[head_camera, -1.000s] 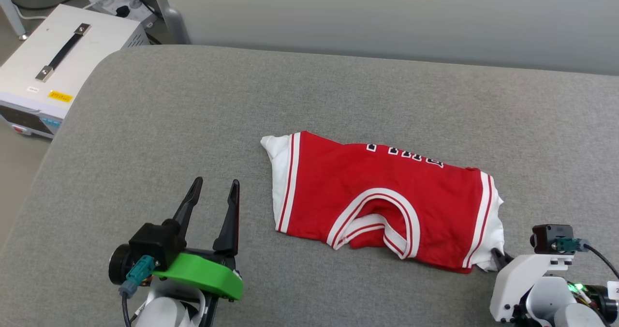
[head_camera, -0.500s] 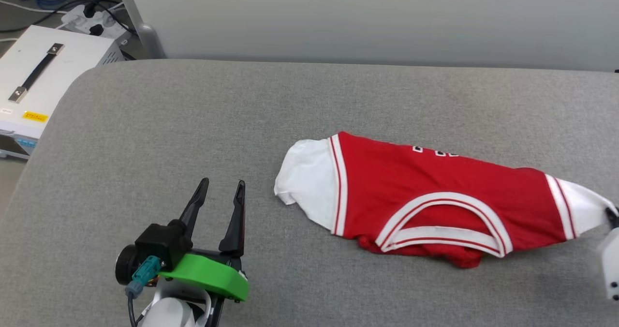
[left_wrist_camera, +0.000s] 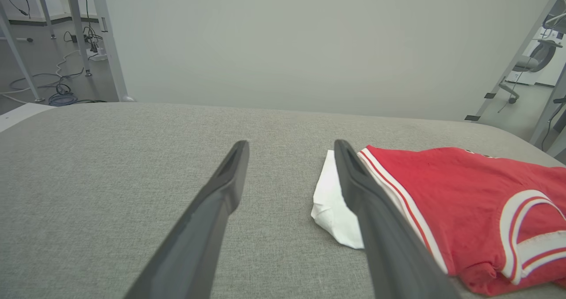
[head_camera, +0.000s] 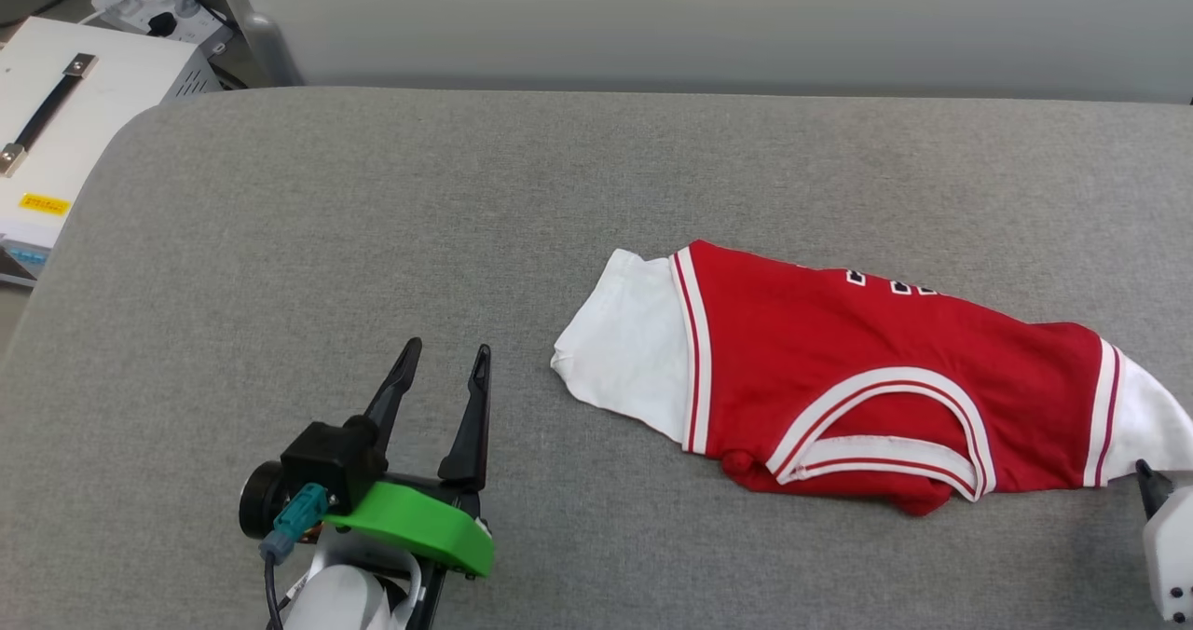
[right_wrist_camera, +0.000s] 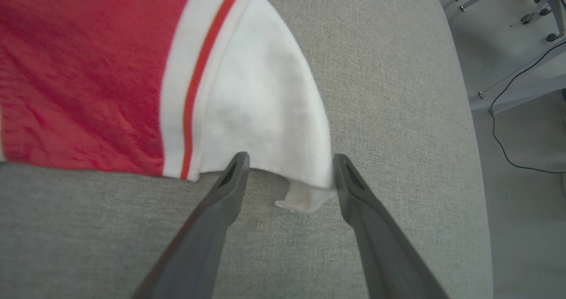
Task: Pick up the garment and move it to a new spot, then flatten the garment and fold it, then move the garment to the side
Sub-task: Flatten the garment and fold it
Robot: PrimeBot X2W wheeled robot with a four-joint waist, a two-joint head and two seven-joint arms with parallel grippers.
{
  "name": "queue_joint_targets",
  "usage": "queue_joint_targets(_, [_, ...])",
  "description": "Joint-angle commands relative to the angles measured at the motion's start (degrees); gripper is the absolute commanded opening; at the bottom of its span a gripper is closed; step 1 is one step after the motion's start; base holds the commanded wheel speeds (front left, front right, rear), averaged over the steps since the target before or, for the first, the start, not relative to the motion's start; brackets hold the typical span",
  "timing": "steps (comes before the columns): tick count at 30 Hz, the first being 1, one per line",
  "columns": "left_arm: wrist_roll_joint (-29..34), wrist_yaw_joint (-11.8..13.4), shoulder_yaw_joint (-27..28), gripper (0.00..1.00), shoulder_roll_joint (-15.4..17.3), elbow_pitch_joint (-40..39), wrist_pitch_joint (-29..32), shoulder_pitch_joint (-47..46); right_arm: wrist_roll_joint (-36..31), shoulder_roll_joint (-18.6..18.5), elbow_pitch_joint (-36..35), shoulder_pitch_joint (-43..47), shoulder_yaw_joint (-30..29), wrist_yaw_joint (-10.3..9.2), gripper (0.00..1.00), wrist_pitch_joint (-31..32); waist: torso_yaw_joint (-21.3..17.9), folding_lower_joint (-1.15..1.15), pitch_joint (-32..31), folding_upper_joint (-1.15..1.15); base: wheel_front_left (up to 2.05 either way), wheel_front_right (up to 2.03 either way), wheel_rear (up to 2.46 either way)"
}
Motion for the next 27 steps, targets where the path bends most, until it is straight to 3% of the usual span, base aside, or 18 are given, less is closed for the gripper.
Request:
queue_joint_targets(1, [0.22, -0.17, -0.23, 1.0, 0.03, 0.4, -0.33, -0.93, 0.46, 0.64, 0.43, -0.59, -0.37, -0.04, 1.0, -1.01, -0.39, 0.0, -0.4, 0.0, 0.0, 0.0, 0.0])
queue_joint_targets(7, [0.13, -0.17, -0.45, 1.0, 0.02, 1.19, -0.33, -0.57, 1.51, 5.24, -1.23, -0.27, -2.98, -0.04, 1.0, -6.27, -2.12, 0.0, -2.14, 0.0, 0.0, 0.0, 0.0])
queue_joint_targets(19, [-1.47, -0.17, 0.19, 1.0, -0.38, 1.43, -0.33, 2.29, 7.7, 17.99, -15.41, 5.23, -4.99, -0.04, 1.0, -18.62, -5.92, 0.0, -3.48, 0.0, 0.0, 0.0, 0.0])
queue_joint_targets(25, [-3.02, -0.17, -1.89, 1.0, -0.35, 3.25, -0.06, 0.17, 8.69, 20.02, -19.66, 6.45, -5.06, -0.04, 1.0, -19.6, -7.38, 0.0, -1.42, 0.0, 0.0, 0.0, 0.0])
queue_joint_targets(27, [-2.9, -0.17, -3.61, 1.0, 0.66, 4.85, 2.6, -2.06, 8.87, 20.03, -20.64, 6.26, -5.18, -0.04, 1.0, -19.39, -7.78, 0.0, -0.35, 0.0, 0.0, 0.0, 0.0])
